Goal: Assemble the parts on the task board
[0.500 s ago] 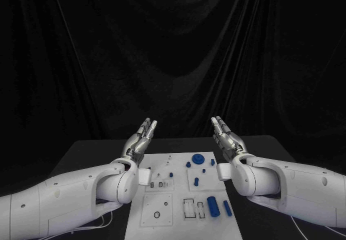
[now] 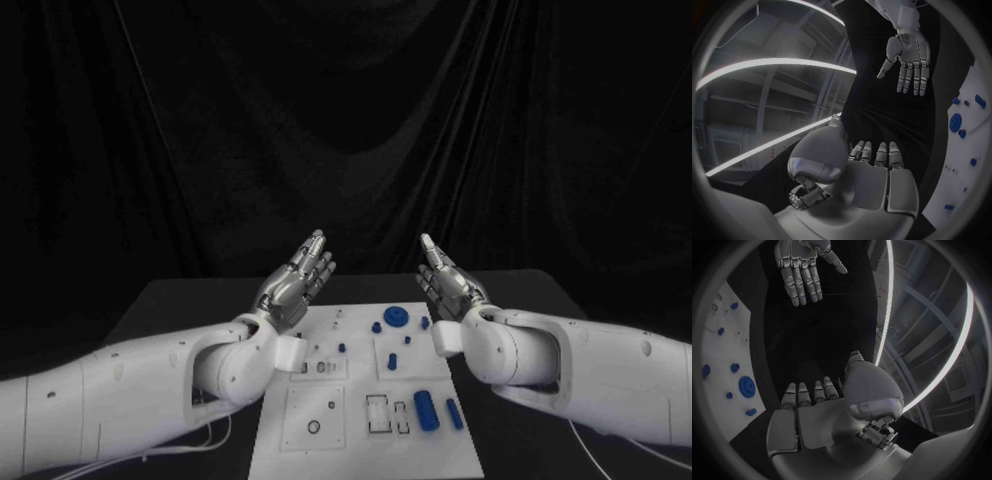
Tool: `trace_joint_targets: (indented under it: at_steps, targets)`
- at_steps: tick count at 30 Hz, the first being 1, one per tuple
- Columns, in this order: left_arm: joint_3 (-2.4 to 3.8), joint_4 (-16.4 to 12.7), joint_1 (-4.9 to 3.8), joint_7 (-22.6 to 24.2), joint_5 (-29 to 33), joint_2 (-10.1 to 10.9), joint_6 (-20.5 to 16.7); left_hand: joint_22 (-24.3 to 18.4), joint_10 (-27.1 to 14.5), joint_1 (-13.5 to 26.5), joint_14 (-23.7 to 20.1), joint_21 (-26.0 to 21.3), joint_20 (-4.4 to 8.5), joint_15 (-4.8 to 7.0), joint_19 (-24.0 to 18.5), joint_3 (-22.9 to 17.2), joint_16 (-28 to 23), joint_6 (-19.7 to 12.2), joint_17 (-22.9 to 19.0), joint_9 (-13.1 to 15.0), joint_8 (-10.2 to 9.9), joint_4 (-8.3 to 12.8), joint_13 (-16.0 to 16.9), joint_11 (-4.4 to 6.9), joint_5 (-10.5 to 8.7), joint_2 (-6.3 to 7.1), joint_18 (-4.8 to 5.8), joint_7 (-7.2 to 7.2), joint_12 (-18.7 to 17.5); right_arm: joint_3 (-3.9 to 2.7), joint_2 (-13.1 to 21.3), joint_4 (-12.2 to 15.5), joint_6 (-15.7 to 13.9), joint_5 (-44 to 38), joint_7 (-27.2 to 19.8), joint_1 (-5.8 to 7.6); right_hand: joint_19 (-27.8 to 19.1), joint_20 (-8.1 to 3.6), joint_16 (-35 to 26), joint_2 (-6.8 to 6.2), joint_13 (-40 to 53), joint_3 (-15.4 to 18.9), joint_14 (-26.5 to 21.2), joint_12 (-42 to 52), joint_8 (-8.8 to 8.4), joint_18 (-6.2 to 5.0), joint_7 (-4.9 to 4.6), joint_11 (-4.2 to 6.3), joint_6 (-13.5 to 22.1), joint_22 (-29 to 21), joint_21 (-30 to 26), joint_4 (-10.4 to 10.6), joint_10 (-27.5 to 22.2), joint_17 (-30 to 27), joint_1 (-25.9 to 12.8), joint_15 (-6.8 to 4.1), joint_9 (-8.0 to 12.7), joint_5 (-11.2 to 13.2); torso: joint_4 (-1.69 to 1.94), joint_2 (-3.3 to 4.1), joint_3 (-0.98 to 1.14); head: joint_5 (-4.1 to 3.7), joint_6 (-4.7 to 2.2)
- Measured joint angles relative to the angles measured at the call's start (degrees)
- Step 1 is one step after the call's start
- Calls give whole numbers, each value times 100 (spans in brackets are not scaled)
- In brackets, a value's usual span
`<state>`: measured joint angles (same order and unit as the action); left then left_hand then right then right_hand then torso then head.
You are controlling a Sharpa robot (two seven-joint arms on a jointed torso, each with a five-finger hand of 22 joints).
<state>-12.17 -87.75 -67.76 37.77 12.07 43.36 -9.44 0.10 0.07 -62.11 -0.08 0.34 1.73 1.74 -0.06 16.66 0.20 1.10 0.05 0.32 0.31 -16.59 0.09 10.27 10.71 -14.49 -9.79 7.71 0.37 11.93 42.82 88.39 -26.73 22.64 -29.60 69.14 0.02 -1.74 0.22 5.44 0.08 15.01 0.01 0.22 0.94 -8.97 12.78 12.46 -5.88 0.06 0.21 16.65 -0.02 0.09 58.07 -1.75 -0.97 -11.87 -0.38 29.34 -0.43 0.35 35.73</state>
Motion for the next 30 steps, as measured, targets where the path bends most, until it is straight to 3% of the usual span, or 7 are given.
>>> trace_joint_targets:
  at_steps: [6, 10, 17, 24, 26, 28, 30]
  targets:
    - [-5, 342, 33, 54, 113, 155, 878, 0, -6, -181, 0, 0, -62, 0, 12, 0, 0, 223, 1, 41, 48, 0, 0, -258, 170, -71, 1, -223, 0, 0, 36, -206, 833, -73, 199, 0, 97, 35, 6, -149, 47, -181, 7, 203, 39, 0, -113, -410, -113, 46, 58, 9, 42, 12, 18, -6, -22, 86, -2, 2, 0, -83, 283]
    - [-8, 341, 42, 38, 143, 140, 1170, 0, -4, -233, 0, 0, -296, 0, 5, 0, 0, 281, 1, 52, 64, 0, 1, -306, 260, -79, 1, -281, 0, 0, 26, -274, 1322, -158, 299, 0, 553, 574, 268, -192, 107, -243, 317, 583, 141, 1, -265, -723, -265, 200, 356, -9, 213, 137, 36, 9, -47, 139, -3, 1, 1, -87, 343]
    - [-5, 385, 66, -19, 160, 229, 1416, -2, -6, -583, 0, 0, -413, 0, 1, -144, 0, 305, 2, 51, 63, 22, 0, -395, 742, -118, 1, -348, 0, -1, -6, -499, 2158, -409, 599, 5, 1432, 1217, 680, -163, 179, -248, 1065, 1119, 251, -90, -470, -1088, -470, 368, 798, -14, 498, 313, 117, 547, -75, 270, -8, 1, 1, -57, 459]
    - [-6, 453, 78, -12, -136, 418, 1562, -5, -7, -1012, 0, 0, -754, 0, 10, -295, 0, 324, 3, 52, 71, 24, -3, -435, 1262, -93, 2, -407, 0, 0, -110, -917, 3067, -873, 1317, 63, 2535, 1585, 1096, -528, 314, -440, 2363, 1992, 596, -89, -950, -1528, -1050, 463, 1230, 17, 1316, 493, 8, 946, -154, 651, -9, 3, 1, -82, 583]
    - [-7, 472, 79, -3, -300, 470, 1588, -5, -9, -1264, 0, 0, -775, 0, 7, -375, 0, 387, 3, 63, 103, 56, -4, -518, 1542, -81, 2, -470, 0, 2, -146, -1025, 3265, -1193, 1506, 113, 4097, 1691, 1639, -443, 413, -779, 3965, 2605, 1006, -89, -1396, -1887, -1807, 629, 1844, -322, 2223, 717, 612, 1103, -240, 129, -9, 3, 1, -81, 625]
    - [-7, 478, 80, 10, -428, 497, 1596, -5, -5, -1413, 0, 0, -678, 0, 10, -413, 0, 383, 4, 64, 103, 48, -4, -541, 1781, -68, 3, -507, 0, 2, -199, -1126, 3362, -1555, 1618, 170, 4904, 1641, 1916, -409, 451, -734, 4852, 2825, 1277, -87, -1544, -1982, -2382, 702, 2131, -538, 2789, 808, 1105, 1041, -301, -102, -9, 3, 1, -90, 671]
    - [-7, 487, 80, 30, -555, 520, 1596, -5, -3, -1459, 0, 0, -474, 0, 8, -431, 0, 397, 4, 69, 103, 30, -4, -542, 1903, -71, 2, -520, 0, 3, -267, -1253, 3414, -2093, 1693, 247, 5681, 1383, 2008, -482, 469, -566, 5747, 2952, 1512, -88, -1683, -2046, -2997, 750, 2354, -451, 3579, 840, 1318, 802, -358, 184, -9, 3, 1, -107, 708]
